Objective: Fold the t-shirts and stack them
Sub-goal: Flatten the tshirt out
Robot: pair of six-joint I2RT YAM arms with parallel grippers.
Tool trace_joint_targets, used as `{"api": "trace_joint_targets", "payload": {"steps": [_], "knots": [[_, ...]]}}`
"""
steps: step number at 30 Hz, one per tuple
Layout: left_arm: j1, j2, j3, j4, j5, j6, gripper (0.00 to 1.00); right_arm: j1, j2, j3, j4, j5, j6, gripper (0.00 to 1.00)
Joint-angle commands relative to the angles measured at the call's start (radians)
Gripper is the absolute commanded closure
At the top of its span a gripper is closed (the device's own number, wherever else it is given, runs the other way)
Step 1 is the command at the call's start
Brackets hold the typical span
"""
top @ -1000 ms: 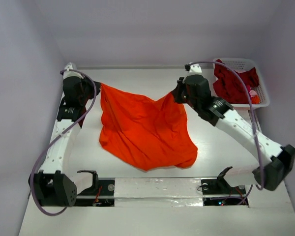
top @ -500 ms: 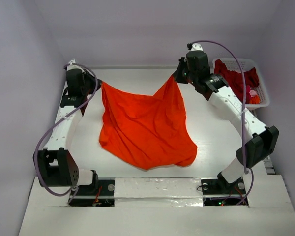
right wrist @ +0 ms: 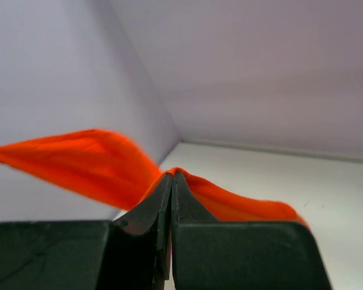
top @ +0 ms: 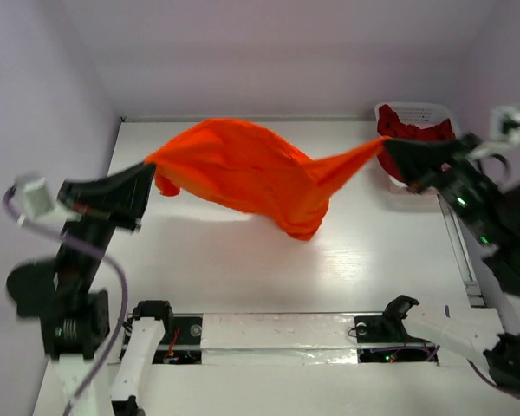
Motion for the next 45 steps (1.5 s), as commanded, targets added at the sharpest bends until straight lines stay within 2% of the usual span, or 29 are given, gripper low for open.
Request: {"api": "trace_joint_targets", "payload": {"steps": [1, 2, 5, 12, 18, 25, 36, 45], "knots": [[0.003, -0.115, 0.034, 0.006, 0.128, -0.076, 1.0, 0.0, -0.162, -0.137, 0.09, -0.054, -0.005, 1.0], [0.003, -0.176, 0.042, 0.005, 0.141, -0.094, 1.0, 0.0, -0.249, -0.171, 0.104, -0.06, -0.003, 1.0], [0.003, -0.258, 0.094, -0.008, 0.153, -0.143, 1.0, 0.0, -0.349, -0.229, 0.101, -0.089, 0.01, 1.0], [0.003, -0.301, 0.201, 0.034, 0.158, -0.202, 1.0, 0.0, -0.44, -0.185, 0.082, -0.172, 0.024, 1.0], [-0.009, -0.235, 0.301, 0.035, 0.113, -0.19, 1.0, 0.0, -0.379, -0.071, 0.066, -0.154, -0.014, 1.0], [-0.101, -0.201, 0.378, 0.078, 0.061, -0.176, 1.0, 0.0, -0.356, -0.034, 0.128, -0.109, -0.022, 1.0], [-0.155, -0.275, 0.366, 0.158, 0.021, -0.17, 1.0, 0.0, -0.374, -0.001, 0.205, -0.177, 0.03, 1.0], [-0.174, -0.323, 0.335, 0.196, 0.031, -0.197, 1.0, 0.0, -0.481, -0.059, 0.19, -0.198, 0.078, 1.0]]}}
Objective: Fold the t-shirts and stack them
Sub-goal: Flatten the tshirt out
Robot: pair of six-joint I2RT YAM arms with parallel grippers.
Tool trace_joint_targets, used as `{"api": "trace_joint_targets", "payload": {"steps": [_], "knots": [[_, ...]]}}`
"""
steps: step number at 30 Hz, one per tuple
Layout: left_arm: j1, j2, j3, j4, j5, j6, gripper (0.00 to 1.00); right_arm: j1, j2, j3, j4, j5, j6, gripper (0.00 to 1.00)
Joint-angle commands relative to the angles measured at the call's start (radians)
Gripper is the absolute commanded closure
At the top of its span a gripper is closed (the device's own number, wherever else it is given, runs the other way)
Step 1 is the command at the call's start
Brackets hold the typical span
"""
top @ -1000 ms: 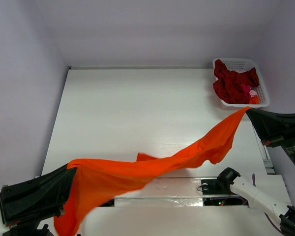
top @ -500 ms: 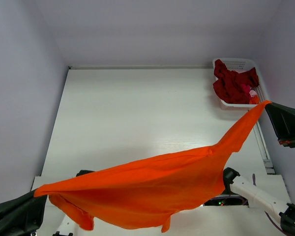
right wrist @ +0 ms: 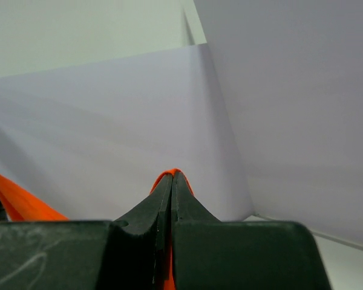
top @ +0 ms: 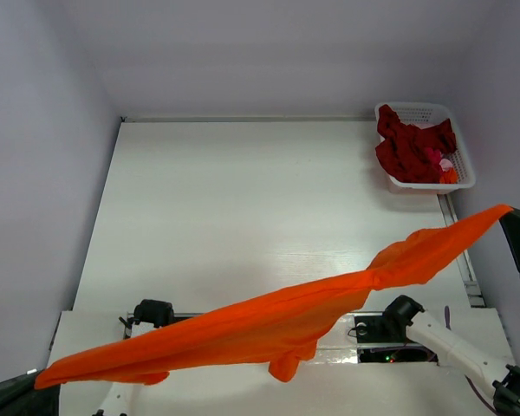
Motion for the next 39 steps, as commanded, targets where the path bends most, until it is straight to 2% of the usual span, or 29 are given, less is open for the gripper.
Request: {"api": "trace_joint_targets", "payload": {"steps": [1, 8, 18, 22, 26, 30, 39], "knots": [[-0.015, -0.032, -0.005, 0.092, -0.011, -0.021, 1.0, 0.0, -0.036, 0.022, 0.043, -0.023, 0.02, 1.0], [-0.045, -0.062, -0.003, 0.129, -0.005, -0.044, 1.0, 0.0, -0.084, 0.042, 0.055, -0.091, 0.063, 1.0], [-0.151, -0.105, -0.086, 0.326, 0.041, -0.125, 1.0, 0.0, -0.115, 0.103, 0.098, -0.218, 0.141, 1.0], [-0.162, -0.11, -0.105, 0.36, 0.06, -0.144, 1.0, 0.0, -0.124, 0.09, 0.127, -0.25, 0.171, 1.0], [-0.162, -0.107, -0.097, 0.325, 0.046, -0.13, 1.0, 0.0, -0.121, 0.076, 0.127, -0.241, 0.18, 1.0], [-0.162, -0.113, -0.117, 0.197, -0.009, -0.078, 1.0, 0.0, -0.119, 0.028, 0.104, -0.192, 0.169, 1.0], [-0.162, -0.084, -0.296, 0.061, -0.127, 0.031, 1.0, 0.0, -0.086, -0.142, 0.059, -0.011, 0.083, 1.0]]}}
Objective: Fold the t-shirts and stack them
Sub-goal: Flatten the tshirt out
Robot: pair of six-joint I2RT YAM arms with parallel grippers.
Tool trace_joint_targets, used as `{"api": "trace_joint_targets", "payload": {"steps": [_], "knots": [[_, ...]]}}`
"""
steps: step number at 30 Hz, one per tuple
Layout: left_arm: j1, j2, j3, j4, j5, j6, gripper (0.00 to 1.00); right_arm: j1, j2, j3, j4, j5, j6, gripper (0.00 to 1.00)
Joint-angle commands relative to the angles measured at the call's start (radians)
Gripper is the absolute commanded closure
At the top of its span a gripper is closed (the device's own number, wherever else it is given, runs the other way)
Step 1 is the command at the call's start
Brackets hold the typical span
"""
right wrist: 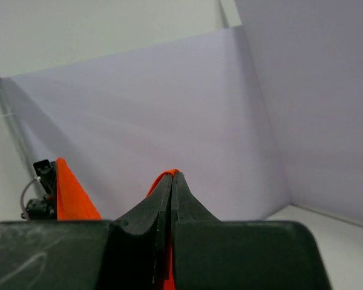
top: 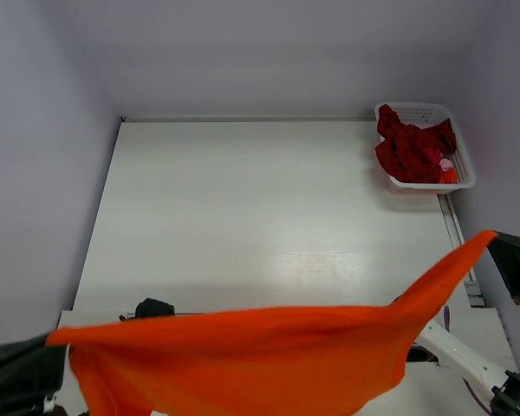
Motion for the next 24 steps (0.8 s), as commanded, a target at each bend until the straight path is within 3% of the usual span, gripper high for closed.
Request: {"api": "trace_joint_targets", "payload": {"steps": [1, 7, 24], "knots": [[-0.006, 0.04, -0.082, -0.06, -0.074, 0.07, 1.0, 0.0, 0.036, -0.047, 0.006, 0.113, -0.066, 1.0], [-0.006, 0.137, -0.182, -0.111, -0.198, 0.152, 1.0, 0.0, 0.087, -0.122, 0.008, 0.227, -0.115, 1.0], [-0.006, 0.363, -0.329, -0.103, -0.423, 0.225, 1.0, 0.0, 0.254, -0.221, 0.057, 0.327, -0.181, 1.0]]}}
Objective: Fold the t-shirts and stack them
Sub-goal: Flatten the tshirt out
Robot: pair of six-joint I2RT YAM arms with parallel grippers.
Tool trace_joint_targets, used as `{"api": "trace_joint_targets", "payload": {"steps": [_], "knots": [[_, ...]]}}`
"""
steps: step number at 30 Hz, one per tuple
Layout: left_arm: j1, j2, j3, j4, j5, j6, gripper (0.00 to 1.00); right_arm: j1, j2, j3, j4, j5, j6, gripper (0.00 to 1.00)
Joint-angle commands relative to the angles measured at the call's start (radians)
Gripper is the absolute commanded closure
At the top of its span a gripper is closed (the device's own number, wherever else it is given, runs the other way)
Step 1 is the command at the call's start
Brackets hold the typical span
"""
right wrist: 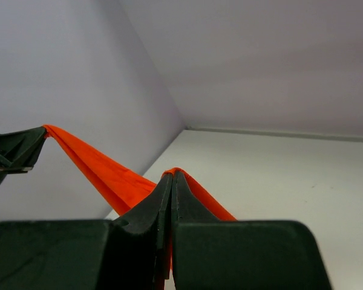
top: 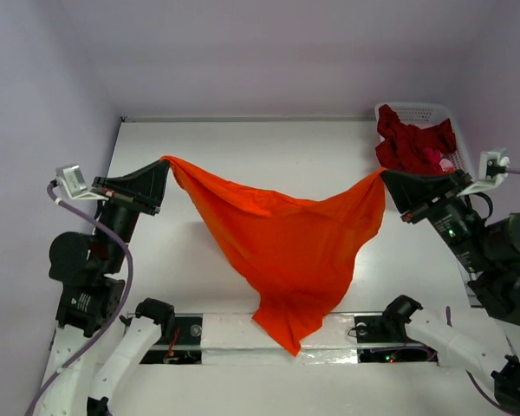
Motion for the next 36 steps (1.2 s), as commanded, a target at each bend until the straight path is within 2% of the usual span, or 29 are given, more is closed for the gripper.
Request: {"api": "trace_joint_targets", "payload": {"steps": [1, 12, 15, 19, 23, 26, 31, 36], "knots": [[-0.006, 0.038, -0.012, 0.084, -0.06, 0.027, 1.0, 0.0, 0.039, 0.001, 0.087, 0.034, -0.033, 1.0], [-0.006, 0.218, -0.008, 0.105, -0.19, 0.055, 1.0, 0.0, 0.243, 0.034, 0.151, 0.103, -0.068, 1.0], [-0.006, 0.164, -0.016, 0.134, -0.11, 0.047, 1.0, 0.0, 0.255, 0.047, 0.153, 0.067, -0.065, 1.0], [-0.006, 0.056, 0.084, 0.112, 0.044, 0.043, 1.0, 0.0, 0.183, 0.107, 0.11, -0.019, -0.016, 1.0], [-0.006, -0.056, 0.17, 0.104, 0.277, 0.0, 1.0, 0.0, 0.084, 0.165, 0.067, -0.253, 0.022, 1.0], [-0.006, -0.166, 0.204, 0.133, 0.379, -0.084, 1.0, 0.0, -0.019, 0.181, 0.067, -0.37, 0.059, 1.0], [-0.006, -0.265, 0.3, 0.225, 0.463, -0.21, 1.0, 0.0, -0.154, 0.222, 0.071, -0.496, 0.127, 1.0], [0.003, -0.273, 0.319, 0.294, 0.5, -0.288, 1.0, 0.0, -0.162, 0.247, 0.094, -0.539, 0.17, 1.0]]}}
